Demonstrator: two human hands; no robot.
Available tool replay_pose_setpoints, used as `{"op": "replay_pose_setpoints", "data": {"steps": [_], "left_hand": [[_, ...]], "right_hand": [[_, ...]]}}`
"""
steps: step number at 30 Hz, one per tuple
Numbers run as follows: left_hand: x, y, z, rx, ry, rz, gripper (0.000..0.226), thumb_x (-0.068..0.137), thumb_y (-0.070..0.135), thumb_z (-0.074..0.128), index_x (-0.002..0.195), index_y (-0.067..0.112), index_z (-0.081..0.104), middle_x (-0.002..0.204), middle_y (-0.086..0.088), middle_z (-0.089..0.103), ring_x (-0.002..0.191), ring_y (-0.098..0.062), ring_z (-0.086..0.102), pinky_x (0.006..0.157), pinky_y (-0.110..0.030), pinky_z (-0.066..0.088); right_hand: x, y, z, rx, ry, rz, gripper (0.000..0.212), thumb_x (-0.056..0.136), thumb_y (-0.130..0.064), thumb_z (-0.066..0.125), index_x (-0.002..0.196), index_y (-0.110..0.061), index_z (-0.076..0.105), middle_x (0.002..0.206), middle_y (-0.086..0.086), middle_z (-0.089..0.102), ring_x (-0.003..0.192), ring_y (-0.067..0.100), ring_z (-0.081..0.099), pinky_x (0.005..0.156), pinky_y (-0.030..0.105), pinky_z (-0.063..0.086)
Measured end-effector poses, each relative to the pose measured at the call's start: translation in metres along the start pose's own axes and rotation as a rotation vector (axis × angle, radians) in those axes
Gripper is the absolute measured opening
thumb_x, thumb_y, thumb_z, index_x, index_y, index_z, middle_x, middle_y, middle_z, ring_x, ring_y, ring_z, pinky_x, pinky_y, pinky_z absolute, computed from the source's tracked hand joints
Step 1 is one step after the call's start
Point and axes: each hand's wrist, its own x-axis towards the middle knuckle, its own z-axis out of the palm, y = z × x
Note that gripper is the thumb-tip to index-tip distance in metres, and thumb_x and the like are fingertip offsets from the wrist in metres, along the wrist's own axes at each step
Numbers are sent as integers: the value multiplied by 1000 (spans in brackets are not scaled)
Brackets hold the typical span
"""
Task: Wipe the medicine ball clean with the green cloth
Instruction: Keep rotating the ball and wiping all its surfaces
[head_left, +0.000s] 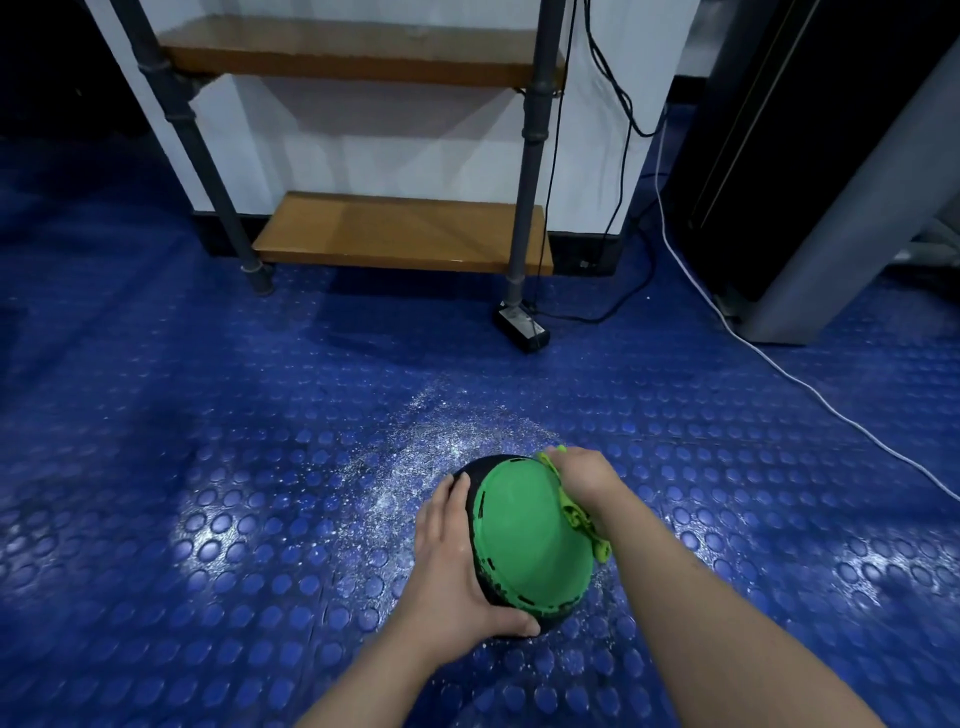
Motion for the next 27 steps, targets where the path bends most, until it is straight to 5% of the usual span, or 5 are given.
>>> {"op": "replay_pose_setpoints", "data": {"steps": [4,11,15,21,27], "left_hand": [[9,2,-2,-7,1,-34,160,30,58,90,151,30,-10,156,20,-13,146,-8,-10,123,-36,5],[32,14,-5,8,25,-61,141,35,70,68,152,18,8,158,-4,13,148,-20,7,121,-41,13],[30,1,-7,-71,-2,-79,157,21,65,82,152,23,5,154,11,10,146,-18,10,120,-41,19],[21,-21,-12,-161,-28,-13,150,26,62,92,147,41,6,147,25,11,143,-11,18,120,-42,23],[14,-45,-20,-254,-115,5,151,30,55,98,147,46,2,155,10,16,144,-10,24,119,-43,26]], "right_hand": [[-14,1,11,-30,199,-154,35,97,-35,44,114,-10,63,116,10,60,96,26,53,77,31,40],[-53,-11,55,-438,454,-803,44,91,-40,34,108,-21,69,123,2,61,112,27,53,98,36,38],[-31,-24,42,-462,221,-574,43,94,-47,31,119,-28,60,131,0,49,116,30,48,96,43,42],[9,-36,20,-223,8,-265,27,95,-36,44,100,-14,59,101,12,59,87,23,54,77,35,48],[10,0,15,181,-16,-171,31,94,-35,55,117,-16,64,109,5,67,100,27,62,89,40,48]]}}
